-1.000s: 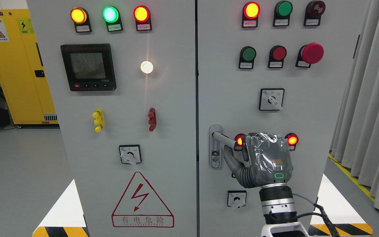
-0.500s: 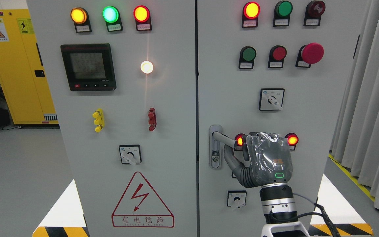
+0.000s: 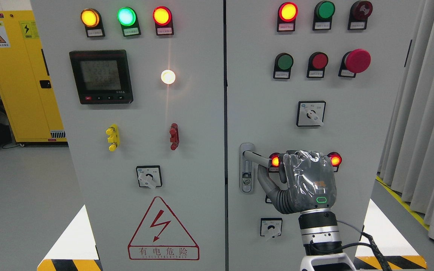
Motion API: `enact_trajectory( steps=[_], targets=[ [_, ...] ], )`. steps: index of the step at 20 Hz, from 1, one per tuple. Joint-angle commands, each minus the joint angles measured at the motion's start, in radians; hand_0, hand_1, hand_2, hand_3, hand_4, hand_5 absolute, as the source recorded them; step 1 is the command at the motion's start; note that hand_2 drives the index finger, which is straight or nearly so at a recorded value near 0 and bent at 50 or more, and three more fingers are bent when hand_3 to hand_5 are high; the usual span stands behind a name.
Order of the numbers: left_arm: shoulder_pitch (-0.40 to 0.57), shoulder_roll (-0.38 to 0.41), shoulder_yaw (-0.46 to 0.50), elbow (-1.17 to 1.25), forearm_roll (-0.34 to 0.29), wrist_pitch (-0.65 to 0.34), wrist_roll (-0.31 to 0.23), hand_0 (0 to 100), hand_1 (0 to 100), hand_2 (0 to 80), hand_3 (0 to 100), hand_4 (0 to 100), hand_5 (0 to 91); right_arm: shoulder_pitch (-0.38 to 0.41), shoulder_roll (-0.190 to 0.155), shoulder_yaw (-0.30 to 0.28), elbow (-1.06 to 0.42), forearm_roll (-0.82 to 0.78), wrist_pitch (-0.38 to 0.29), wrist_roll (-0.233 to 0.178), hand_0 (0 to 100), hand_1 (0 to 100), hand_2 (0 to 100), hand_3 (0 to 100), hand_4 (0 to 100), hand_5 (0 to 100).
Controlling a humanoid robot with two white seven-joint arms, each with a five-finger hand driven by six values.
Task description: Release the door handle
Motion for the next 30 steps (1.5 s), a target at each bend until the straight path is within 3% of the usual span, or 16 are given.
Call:
enact_trajectory(
  steps=[1, 16, 21, 23, 27, 28, 29, 30],
  targets=[
    [0.0, 0.0, 0.0, -0.012, 0.0, 0.0, 0.0, 12, 56, 0.0, 0, 0, 0.0, 0.001, 0.0, -0.003, -0.005, 0.0, 0.0, 0.0, 51, 43, 100, 100, 100, 100],
    [0.0, 0.0, 0.0, -0.012, 0.0, 0.0, 0.0, 12, 56, 0.0, 0, 0, 0.0, 0.019, 0.001, -0.001, -0.024, 0.0, 0.0, -0.006, 50, 43, 100, 100, 100, 100],
    [0.0, 0.0, 0.0, -0.012, 0.0, 0.0, 0.0, 12, 56, 0.0, 0, 0, 0.0, 0.109, 0.0, 0.0, -0.073, -0.002, -0.011, -0.015, 50, 43, 100, 100, 100, 100],
    [0.0, 0.0, 0.0, -0.012, 0.0, 0.0, 0.0, 12, 56, 0.0, 0, 0, 0.0, 0.137, -0.002, -0.004, -0.099, -0.002, -0.035, -0.038, 50, 43, 99, 100, 100, 100],
    [0.0, 0.0, 0.0, -0.012, 0.0, 0.0, 0.0, 12, 56, 0.0, 0, 0, 0.0, 0.183, 0.0, -0.041, -0.157, -0.002, -0.081, -0.049, 50, 43, 94, 100, 100, 100],
    [0.0, 0.0, 0.0, -0.012, 0.0, 0.0, 0.0, 12, 56, 0.0, 0, 0, 0.0, 0.192, 0.0, -0.052, -0.168, -0.003, -0.099, -0.049, 50, 43, 88, 100, 100, 100],
    [0.0, 0.0, 0.0, -0.012, 0.0, 0.0, 0.0, 12, 56, 0.0, 0, 0, 0.0, 0.202, 0.0, -0.07, -0.18, -0.003, -0.119, -0.049, 50, 44, 64, 96, 86, 80],
    [0.0, 0.0, 0.0, -0.012, 0.0, 0.0, 0.0, 12, 56, 0.0, 0, 0, 0.0, 0.209, 0.0, -0.096, -0.192, -0.003, -0.142, -0.049, 49, 45, 61, 88, 82, 70]
  ],
)
